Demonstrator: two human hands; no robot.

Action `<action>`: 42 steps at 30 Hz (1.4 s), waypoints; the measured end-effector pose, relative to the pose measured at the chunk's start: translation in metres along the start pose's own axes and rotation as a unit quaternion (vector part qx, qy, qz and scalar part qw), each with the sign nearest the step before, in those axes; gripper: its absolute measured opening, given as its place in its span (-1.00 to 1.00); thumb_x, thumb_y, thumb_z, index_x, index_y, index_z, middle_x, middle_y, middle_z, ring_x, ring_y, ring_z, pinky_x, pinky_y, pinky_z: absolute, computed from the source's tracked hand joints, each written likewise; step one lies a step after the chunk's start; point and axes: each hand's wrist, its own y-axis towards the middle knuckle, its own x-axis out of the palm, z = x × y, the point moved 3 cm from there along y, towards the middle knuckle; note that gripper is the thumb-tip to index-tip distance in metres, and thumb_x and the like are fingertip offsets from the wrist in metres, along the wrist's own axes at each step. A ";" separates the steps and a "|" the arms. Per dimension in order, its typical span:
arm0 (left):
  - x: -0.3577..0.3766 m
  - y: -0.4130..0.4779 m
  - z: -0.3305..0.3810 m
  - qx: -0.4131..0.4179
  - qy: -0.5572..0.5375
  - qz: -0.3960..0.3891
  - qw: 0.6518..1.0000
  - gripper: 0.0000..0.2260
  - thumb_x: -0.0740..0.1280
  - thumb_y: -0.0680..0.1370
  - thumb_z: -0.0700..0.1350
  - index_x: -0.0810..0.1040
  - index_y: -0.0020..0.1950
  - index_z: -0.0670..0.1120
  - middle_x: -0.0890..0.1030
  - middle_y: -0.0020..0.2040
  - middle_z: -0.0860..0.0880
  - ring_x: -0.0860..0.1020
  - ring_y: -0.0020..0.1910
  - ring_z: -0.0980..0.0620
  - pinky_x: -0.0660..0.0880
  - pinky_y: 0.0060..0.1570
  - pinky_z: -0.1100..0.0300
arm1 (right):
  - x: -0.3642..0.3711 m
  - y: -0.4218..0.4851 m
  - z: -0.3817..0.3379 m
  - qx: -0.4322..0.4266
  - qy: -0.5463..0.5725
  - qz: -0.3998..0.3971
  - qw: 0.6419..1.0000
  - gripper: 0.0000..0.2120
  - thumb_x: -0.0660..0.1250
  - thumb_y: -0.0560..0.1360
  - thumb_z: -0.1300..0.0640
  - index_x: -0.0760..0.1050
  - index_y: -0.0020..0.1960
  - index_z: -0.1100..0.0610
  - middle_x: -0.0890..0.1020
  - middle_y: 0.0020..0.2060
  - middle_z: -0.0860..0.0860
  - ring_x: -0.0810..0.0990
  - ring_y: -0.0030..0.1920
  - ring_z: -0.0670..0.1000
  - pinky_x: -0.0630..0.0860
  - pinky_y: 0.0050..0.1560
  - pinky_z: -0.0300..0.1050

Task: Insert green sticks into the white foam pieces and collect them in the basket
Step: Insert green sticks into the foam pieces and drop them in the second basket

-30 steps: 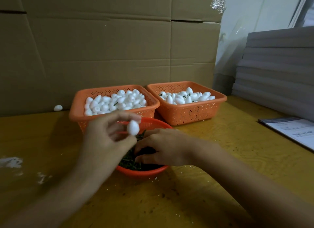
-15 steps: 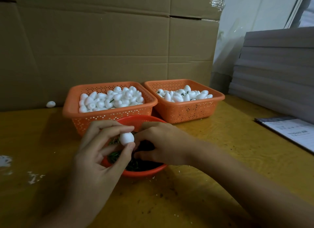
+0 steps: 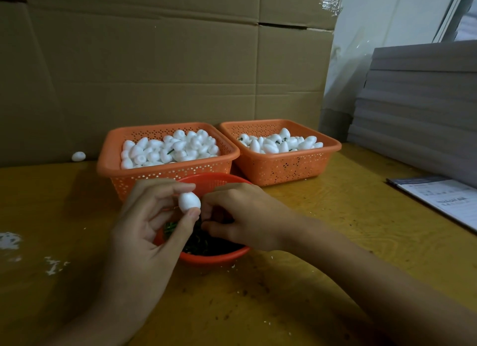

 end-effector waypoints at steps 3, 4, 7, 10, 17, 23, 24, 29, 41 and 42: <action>-0.001 0.000 -0.003 -0.002 0.001 0.003 1.000 -0.71 0.45 0.53 -0.20 0.61 0.20 0.06 0.55 0.23 0.05 0.66 0.22 -0.07 0.61 0.19 0.21 | 0.001 0.000 0.001 -0.001 0.006 0.002 1.000 -0.88 0.45 0.57 0.06 0.61 0.06 0.07 0.62 -0.06 -0.08 0.54 -0.02 -0.06 0.45 0.00 -0.08; -0.001 0.000 -0.003 0.002 0.004 0.002 1.000 -0.71 0.45 0.53 -0.21 0.61 0.19 0.06 0.55 0.22 0.06 0.65 0.23 -0.05 0.61 0.18 0.22 | 0.001 0.000 0.002 -0.001 0.008 0.003 1.000 -0.88 0.45 0.56 0.06 0.61 0.06 0.07 0.63 -0.05 -0.08 0.54 -0.03 -0.06 0.46 -0.01 -0.08; -0.001 0.000 -0.002 0.013 0.002 -0.003 1.000 -0.69 0.45 0.52 -0.24 0.58 0.17 0.10 0.55 0.20 0.09 0.64 0.24 -0.03 0.59 0.19 0.27 | 0.002 0.000 0.003 0.001 0.012 0.003 1.000 -0.88 0.46 0.56 0.06 0.60 0.06 0.05 0.62 -0.05 -0.10 0.54 -0.03 -0.07 0.47 0.00 -0.07; -0.001 -0.001 -0.003 0.010 -0.008 0.000 1.000 -0.66 0.45 0.52 -0.26 0.57 0.18 0.10 0.56 0.21 0.03 0.63 0.27 -0.04 0.59 0.21 0.24 | 0.004 0.001 0.003 0.001 0.014 0.003 1.000 -0.89 0.46 0.56 0.05 0.59 0.04 0.04 0.60 -0.06 -0.12 0.53 -0.04 -0.08 0.48 -0.01 -0.07; 0.001 0.000 0.001 -0.002 -0.038 -0.002 0.999 -0.56 0.48 0.47 -0.19 0.51 0.28 0.13 0.64 0.15 0.02 0.65 0.22 -0.02 0.59 0.16 0.29 | 0.004 0.001 0.005 -0.001 0.020 0.007 1.000 -0.89 0.47 0.55 0.07 0.58 0.03 0.04 0.64 -0.02 -0.08 0.55 -0.02 -0.05 0.47 -0.02 -0.07; 0.001 0.000 0.002 0.019 -0.015 -0.001 1.000 -0.52 0.51 0.44 -0.21 0.50 0.25 0.17 0.64 0.13 0.03 0.64 0.23 -0.08 0.60 0.16 0.25 | 0.004 0.000 0.004 -0.010 0.019 0.003 1.000 -0.90 0.46 0.54 0.07 0.55 -0.01 0.01 0.53 -0.08 -0.16 0.46 -0.08 -0.12 0.35 -0.10 -0.16; 0.001 -0.001 0.002 0.022 -0.010 -0.002 1.000 -0.53 0.51 0.44 -0.22 0.50 0.25 0.17 0.63 0.13 0.02 0.64 0.23 -0.08 0.60 0.16 0.24 | 0.004 0.000 0.004 -0.010 0.019 0.002 1.000 -0.90 0.46 0.54 0.07 0.56 0.00 0.02 0.52 -0.09 -0.17 0.45 -0.09 -0.13 0.34 -0.11 -0.17; -0.001 -0.001 0.000 0.040 0.025 -0.005 0.999 -0.53 0.56 0.46 -0.26 0.53 0.22 0.16 0.61 0.14 0.01 0.63 0.20 -0.09 0.60 0.11 0.26 | 0.003 -0.001 0.002 -0.002 0.019 -0.003 1.000 -0.86 0.46 0.53 0.07 0.49 -0.07 -0.03 0.48 -0.14 -0.18 0.44 -0.12 -0.12 0.34 -0.13 -0.16; -0.002 0.001 -0.001 0.001 0.015 -0.011 1.000 -0.74 0.45 0.53 0.03 0.63 0.21 0.21 0.63 0.18 0.04 0.67 0.17 0.00 0.59 0.10 0.33 | 0.000 -0.003 0.001 0.005 0.018 0.001 1.000 -0.78 0.25 0.67 0.13 0.44 -0.14 0.12 0.52 -0.20 -0.02 0.46 -0.14 0.02 0.38 -0.07 -0.01; -0.002 0.001 -0.001 -0.009 0.005 -0.010 1.000 -0.74 0.46 0.53 0.04 0.63 0.21 0.22 0.65 0.17 0.02 0.68 0.15 0.00 0.61 0.08 0.31 | -0.001 -0.003 0.000 0.002 0.021 0.002 1.000 -0.79 0.26 0.67 0.13 0.40 -0.15 0.08 0.50 -0.20 -0.05 0.44 -0.14 -0.01 0.34 -0.09 -0.05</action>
